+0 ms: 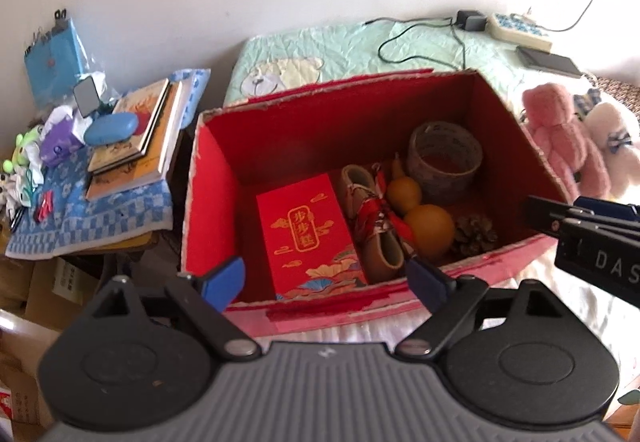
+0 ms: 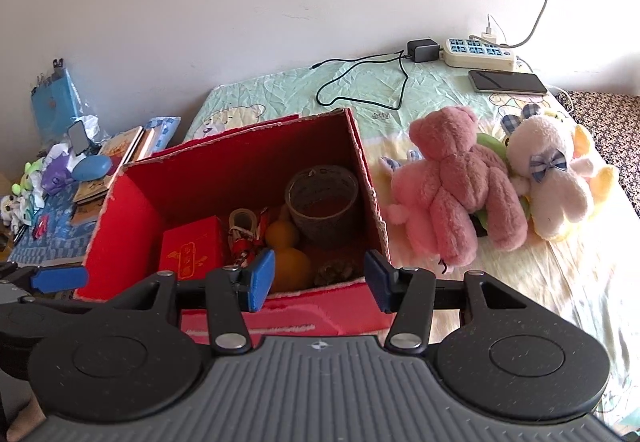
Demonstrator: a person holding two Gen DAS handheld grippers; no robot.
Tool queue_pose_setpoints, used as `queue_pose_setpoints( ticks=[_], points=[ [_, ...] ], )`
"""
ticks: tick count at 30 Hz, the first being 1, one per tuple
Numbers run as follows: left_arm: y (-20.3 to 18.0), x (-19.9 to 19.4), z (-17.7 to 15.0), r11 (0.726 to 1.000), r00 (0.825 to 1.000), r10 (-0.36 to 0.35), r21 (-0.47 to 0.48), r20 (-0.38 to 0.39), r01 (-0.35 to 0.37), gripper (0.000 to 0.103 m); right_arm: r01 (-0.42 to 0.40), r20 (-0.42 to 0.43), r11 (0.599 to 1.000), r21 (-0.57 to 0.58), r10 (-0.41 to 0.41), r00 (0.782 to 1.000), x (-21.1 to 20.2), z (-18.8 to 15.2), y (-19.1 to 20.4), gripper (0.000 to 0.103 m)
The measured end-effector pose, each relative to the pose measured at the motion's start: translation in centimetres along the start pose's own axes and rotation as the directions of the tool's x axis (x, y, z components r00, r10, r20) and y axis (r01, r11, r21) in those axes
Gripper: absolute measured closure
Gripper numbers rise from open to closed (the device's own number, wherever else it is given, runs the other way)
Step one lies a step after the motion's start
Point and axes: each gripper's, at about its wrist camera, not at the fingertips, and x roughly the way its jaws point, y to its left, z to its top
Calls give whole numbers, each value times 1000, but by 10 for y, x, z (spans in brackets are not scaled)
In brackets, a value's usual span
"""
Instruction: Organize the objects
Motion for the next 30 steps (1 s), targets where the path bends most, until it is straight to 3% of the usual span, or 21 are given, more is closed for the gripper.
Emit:
queue_pose_setpoints(
  ticks=[2, 6, 12, 15, 25, 30],
  points=[
    [-1, -2, -6, 1000, 1000, -13, 3, 1, 13, 9, 7, -13, 1000, 0, -7, 1000, -2, -5, 0, 50],
    [-10, 14, -20, 998, 994, -58, 20, -88, 60, 13, 15, -51, 1000, 11, -14, 999, 2, -15, -2, 50],
    [-18, 35, -32, 998, 984, -39, 35, -176, 46, 11, 54, -142, 998, 25, -50, 989, 16, -28, -4, 47],
    [-19, 45, -35, 998, 974, -43, 35, -223, 52, 11, 47, -143, 998, 42, -41, 989, 14, -29, -6, 47],
    [-15, 26, -17, 998, 988, -47, 39, -145, 53, 11, 69, -77, 996, 50, -65, 995, 1, -8, -7, 47],
    [-3, 25, -3, 992, 972, -126, -19, -200, 125, 15, 62, -56, 996, 60, -58, 997, -4, 7, -2, 47]
  ],
)
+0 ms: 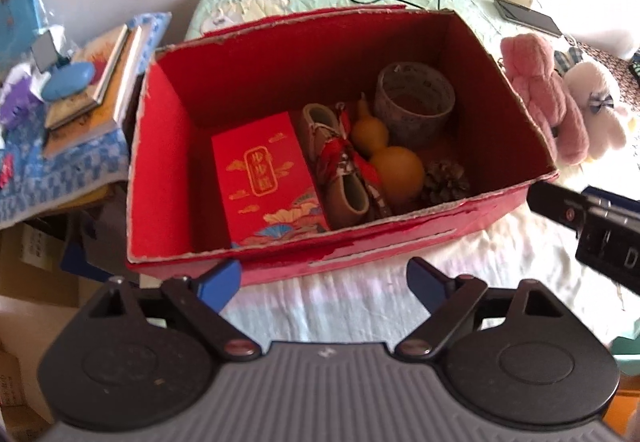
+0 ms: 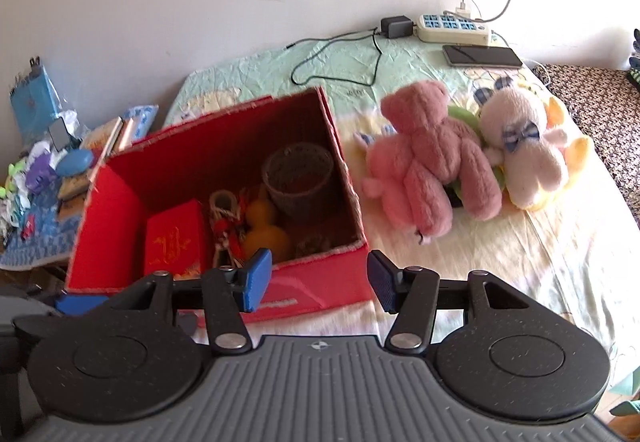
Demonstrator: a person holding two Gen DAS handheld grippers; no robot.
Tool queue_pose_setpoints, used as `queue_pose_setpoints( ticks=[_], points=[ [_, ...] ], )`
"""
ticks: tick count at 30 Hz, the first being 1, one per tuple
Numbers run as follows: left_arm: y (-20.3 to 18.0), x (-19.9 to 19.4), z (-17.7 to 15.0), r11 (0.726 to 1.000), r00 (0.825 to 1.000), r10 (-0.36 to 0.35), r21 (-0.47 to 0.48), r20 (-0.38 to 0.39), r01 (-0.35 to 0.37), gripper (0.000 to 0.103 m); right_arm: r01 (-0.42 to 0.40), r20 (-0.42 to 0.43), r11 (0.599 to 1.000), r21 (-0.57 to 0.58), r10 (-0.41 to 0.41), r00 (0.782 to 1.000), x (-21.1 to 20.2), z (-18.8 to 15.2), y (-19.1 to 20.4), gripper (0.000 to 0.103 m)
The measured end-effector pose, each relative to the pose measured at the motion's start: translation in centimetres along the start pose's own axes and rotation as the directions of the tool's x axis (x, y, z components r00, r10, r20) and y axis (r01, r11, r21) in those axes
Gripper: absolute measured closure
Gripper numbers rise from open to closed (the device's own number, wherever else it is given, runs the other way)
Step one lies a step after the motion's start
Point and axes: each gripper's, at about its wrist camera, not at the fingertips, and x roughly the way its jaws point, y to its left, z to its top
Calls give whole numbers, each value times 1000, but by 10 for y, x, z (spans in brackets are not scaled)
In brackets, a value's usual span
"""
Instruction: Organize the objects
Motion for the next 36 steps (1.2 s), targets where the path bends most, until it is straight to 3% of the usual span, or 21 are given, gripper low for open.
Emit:
queue_pose_setpoints(
  ticks=[4, 7, 15, 18, 24, 28, 36],
  points=[
    [0, -7, -2, 996, 996, -80, 30, -41, 81, 14, 11, 20, 1000, -26, -11, 1000, -5, 8, 6, 47],
    [-1, -19, -6, 993, 995, -100, 64, -21, 101, 12, 6, 32, 999, -39, -4, 999, -4, 13, 11, 47],
    [16, -28, 13, 999, 993, 16, 28, 116, -19, 11, 2, 47, 999, -32, 0, 999, 9, 21, 19, 47],
    [20, -23, 22, 994, 981, 106, 6, 161, -109, 11, 1, 40, 1000, -31, 0, 999, 16, 23, 21, 47],
    [27, -14, 37, 983, 964, 185, -21, 191, -184, 10, -1, 37, 1000, -31, 2, 999, 25, 25, 23, 46],
    [28, -8, 42, 980, 960, 199, -21, 197, -199, 8, 21, 45, 999, -33, -20, 999, 31, 26, 22, 39],
    [29, 3, 43, 973, 949, 230, -53, 217, -224, 8, 2, 64, 998, -64, 2, 998, 41, 25, 24, 39]
  ],
)
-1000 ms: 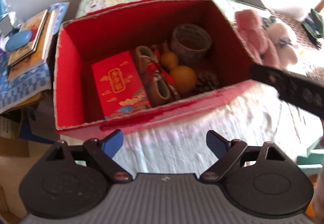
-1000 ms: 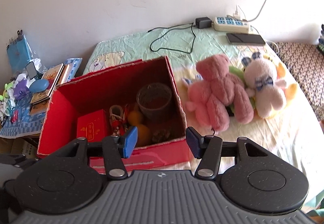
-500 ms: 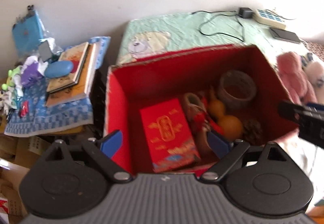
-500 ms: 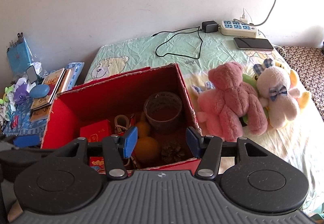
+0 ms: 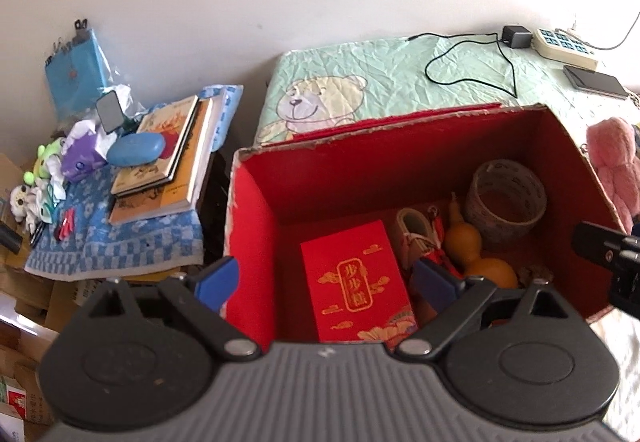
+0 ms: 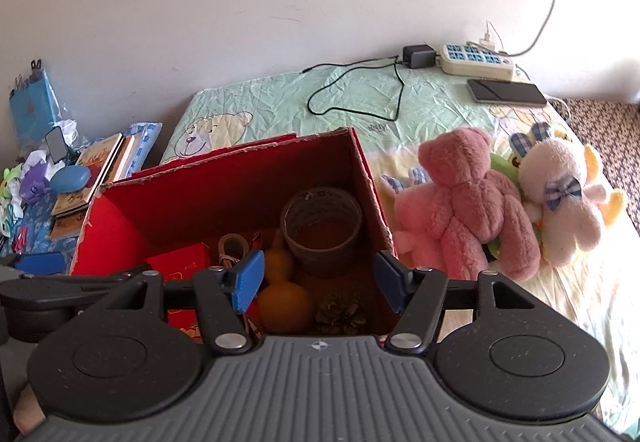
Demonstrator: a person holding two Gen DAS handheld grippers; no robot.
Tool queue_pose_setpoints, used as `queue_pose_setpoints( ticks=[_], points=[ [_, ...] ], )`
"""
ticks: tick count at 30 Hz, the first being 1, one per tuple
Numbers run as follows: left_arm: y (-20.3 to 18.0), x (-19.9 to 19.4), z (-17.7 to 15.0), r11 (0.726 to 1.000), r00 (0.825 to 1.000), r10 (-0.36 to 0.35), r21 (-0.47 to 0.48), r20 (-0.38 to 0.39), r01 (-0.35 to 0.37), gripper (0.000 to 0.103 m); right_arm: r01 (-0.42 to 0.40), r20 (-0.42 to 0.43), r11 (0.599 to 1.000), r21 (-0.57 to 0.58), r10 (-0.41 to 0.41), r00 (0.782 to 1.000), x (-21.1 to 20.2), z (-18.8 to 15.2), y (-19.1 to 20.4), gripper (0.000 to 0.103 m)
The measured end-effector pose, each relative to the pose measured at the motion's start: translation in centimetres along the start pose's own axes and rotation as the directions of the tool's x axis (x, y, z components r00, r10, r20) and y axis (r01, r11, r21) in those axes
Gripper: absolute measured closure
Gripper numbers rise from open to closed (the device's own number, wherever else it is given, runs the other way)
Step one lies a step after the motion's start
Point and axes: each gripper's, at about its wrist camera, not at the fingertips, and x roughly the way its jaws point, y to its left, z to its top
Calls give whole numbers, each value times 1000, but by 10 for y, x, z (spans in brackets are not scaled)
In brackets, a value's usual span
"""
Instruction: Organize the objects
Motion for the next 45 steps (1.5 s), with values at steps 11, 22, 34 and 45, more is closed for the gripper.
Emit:
queue_pose_setpoints(
  ticks=[11, 22, 34, 45],
  points=[
    [4, 6, -3, 1000, 1000, 13, -18, 14, -13, 8, -38, -16, 999, -2, 38, 999, 10, -2, 1, 40],
    [-7, 3, -15, 999, 1000, -26, 34, 9, 26, 5, -41, -23, 999, 14, 41, 999, 4, -9, -6, 40],
    [-13, 2, -15, 992, 996, -88, 92, 4, 87, 5, -33, -31, 999, 4, 33, 999, 4, -11, -11, 43],
    [-5, 7, -11, 989, 993, -115, 90, 3, 115, 3, -10, -46, 1000, -3, 10, 999, 12, -6, -10, 43]
  ],
)
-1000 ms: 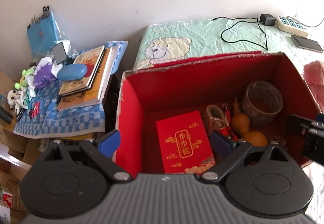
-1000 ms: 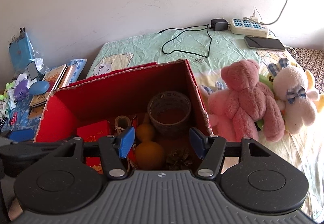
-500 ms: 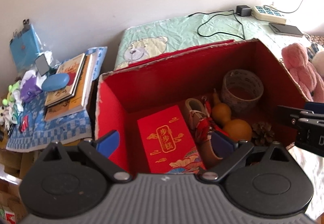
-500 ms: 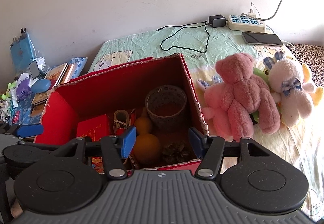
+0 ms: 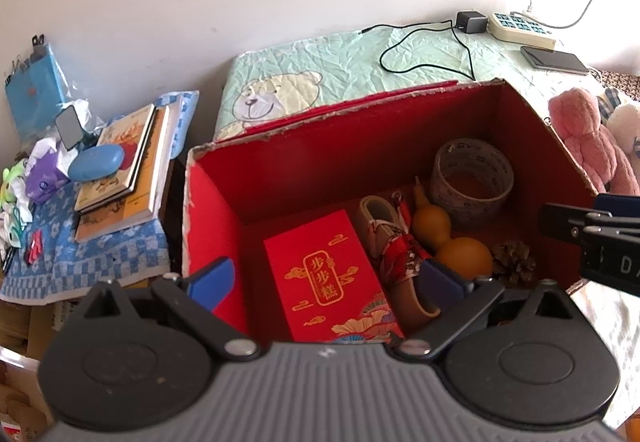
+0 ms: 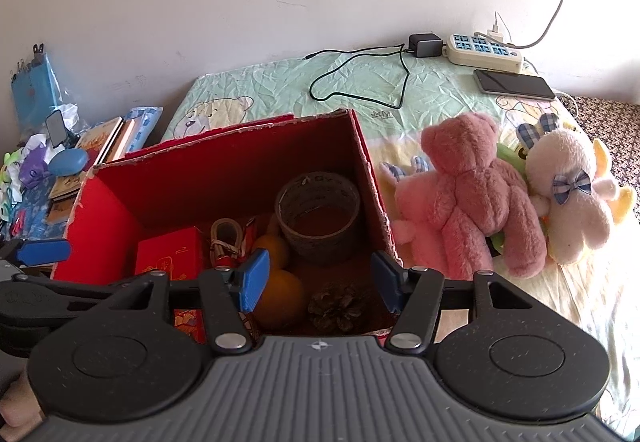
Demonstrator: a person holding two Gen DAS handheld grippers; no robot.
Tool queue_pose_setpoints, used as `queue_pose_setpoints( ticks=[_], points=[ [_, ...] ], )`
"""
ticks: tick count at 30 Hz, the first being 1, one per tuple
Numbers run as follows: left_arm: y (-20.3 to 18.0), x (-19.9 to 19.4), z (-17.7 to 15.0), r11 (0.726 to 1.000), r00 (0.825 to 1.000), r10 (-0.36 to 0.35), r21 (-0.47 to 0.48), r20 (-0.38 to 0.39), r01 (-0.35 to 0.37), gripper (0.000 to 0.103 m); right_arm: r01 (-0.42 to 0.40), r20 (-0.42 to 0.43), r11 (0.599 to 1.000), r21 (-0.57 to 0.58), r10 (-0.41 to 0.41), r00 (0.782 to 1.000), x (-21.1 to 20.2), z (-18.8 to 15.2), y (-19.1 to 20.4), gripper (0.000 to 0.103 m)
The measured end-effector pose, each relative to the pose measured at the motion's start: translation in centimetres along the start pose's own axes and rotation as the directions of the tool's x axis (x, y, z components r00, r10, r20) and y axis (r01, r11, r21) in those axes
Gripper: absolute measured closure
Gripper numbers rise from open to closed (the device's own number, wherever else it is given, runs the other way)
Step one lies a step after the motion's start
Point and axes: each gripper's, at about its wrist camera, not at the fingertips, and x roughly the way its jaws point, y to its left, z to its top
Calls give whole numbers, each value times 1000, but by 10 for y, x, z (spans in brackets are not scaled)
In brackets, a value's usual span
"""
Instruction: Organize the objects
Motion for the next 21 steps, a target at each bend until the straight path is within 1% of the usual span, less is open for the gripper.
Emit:
queue_pose_setpoints(
  ticks=[4, 14, 21],
  points=[
    [2, 4, 0, 1000, 1000, -11, -5, -9, 11, 3, -10, -20, 1000, 28, 11, 1000, 4, 0, -2, 43],
    [5, 11, -4, 1000, 1000, -17, -19, -21, 16, 3, -22, -36, 999, 30, 23, 999, 12, -1, 0, 43],
    [-1, 13, -5, 1000, 1000, 8, 13, -20, -8, 3, -38, -44, 999, 33, 39, 998, 15, -4, -2, 43]
  ],
)
